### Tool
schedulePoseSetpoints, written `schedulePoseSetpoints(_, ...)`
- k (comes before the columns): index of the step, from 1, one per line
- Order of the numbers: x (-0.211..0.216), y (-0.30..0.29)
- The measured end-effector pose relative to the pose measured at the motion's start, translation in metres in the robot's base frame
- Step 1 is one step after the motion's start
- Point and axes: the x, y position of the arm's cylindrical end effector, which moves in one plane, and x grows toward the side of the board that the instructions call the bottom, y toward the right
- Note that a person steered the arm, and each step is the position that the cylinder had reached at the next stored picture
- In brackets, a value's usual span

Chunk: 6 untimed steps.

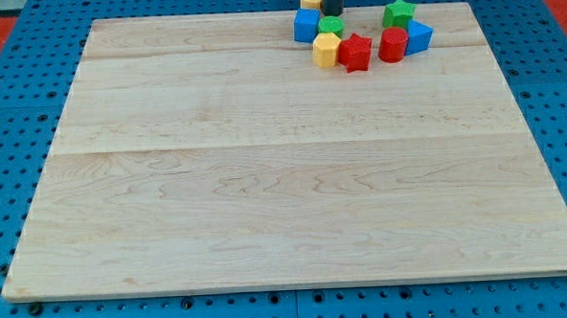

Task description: Push the green star into the blue triangle

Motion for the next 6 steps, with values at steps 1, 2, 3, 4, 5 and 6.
schedulePoseSetpoints(1, 0.000, 0.004)
schedulePoseSetpoints(2, 0.000, 0.036)
schedulePoseSetpoints(3, -0.001, 0.099)
schedulePoseSetpoints(4, 0.000, 0.103)
schedulePoseSetpoints(5, 0.007, 0.124)
schedulePoseSetpoints(6, 0.021, 0.139)
